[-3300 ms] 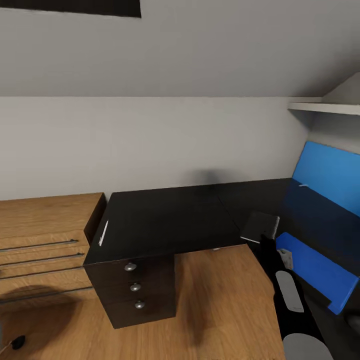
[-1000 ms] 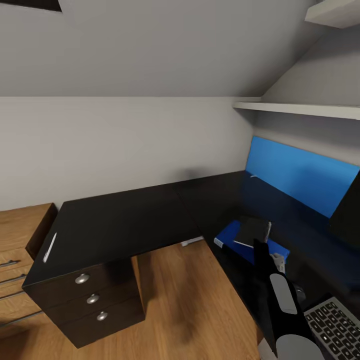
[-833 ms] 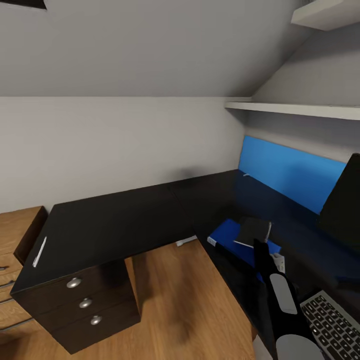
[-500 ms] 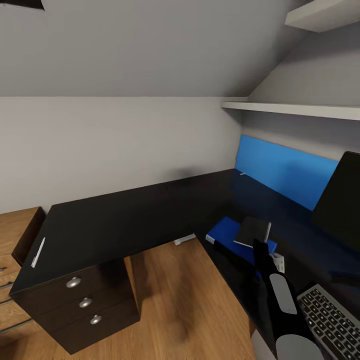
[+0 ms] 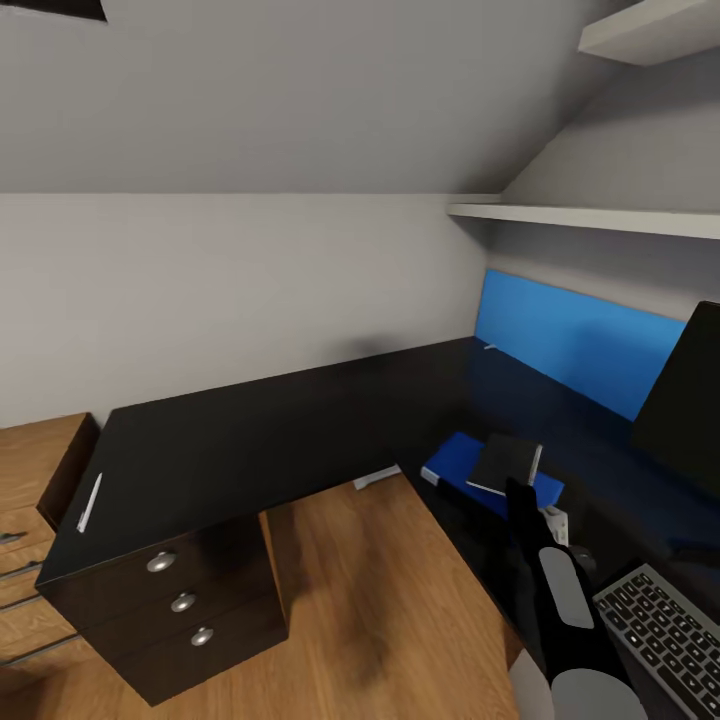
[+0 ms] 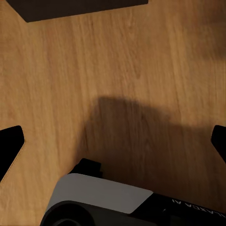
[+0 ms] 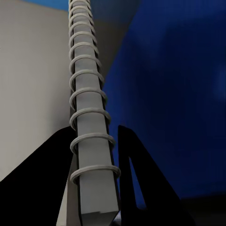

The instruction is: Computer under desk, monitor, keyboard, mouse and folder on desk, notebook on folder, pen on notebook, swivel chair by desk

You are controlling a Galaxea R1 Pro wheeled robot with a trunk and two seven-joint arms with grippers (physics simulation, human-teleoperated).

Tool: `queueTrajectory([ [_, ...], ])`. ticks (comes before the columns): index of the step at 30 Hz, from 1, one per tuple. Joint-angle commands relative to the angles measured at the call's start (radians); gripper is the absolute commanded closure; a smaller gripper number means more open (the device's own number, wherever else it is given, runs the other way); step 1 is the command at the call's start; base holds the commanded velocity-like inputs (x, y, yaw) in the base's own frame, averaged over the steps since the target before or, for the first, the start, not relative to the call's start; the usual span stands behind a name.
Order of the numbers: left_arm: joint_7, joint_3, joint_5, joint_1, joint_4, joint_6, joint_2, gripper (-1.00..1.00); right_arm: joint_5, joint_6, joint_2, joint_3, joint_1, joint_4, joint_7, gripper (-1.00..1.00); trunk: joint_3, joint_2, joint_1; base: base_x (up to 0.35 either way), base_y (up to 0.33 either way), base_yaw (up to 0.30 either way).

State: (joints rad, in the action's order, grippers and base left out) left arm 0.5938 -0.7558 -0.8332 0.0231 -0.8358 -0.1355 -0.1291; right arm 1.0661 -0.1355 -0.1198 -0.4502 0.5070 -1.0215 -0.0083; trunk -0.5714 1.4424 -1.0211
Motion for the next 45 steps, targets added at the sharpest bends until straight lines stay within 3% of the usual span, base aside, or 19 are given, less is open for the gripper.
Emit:
queueTrajectory([
  [1,0.004,-0.005,-0.011,-0.001,-0.002,-0.007,-0.001,-1.0,0.008,-0.007,-0.001,-0.004,0.001,-0.002,-0.001,1.0,-0.001,0.001,0.0,0.0,0.079,0.0],
  [10,0.004,-0.005,-0.011,-0.001,-0.002,-0.007,-0.001,-1.0,0.008,-0.006,0.0,-0.004,0.001,-0.002,-0.004,1.0,-0.001,0.001,0.0,0.008,0.021,0.0],
  [32,0.004,-0.005,-0.011,-0.001,-0.002,-0.009,-0.001,-1.0,0.003,-0.006,0.0,-0.002,0.001,-0.002,-0.005,1.0,-0.001,0.001,0.0,0.162,0.009,0.0],
  [45,0.004,-0.005,-0.011,-0.001,-0.001,-0.009,-0.001,-1.0,0.002,-0.006,0.0,-0.002,0.001,-0.003,-0.007,1.0,-0.001,0.001,0.0,0.006,0.0,0.0],
])
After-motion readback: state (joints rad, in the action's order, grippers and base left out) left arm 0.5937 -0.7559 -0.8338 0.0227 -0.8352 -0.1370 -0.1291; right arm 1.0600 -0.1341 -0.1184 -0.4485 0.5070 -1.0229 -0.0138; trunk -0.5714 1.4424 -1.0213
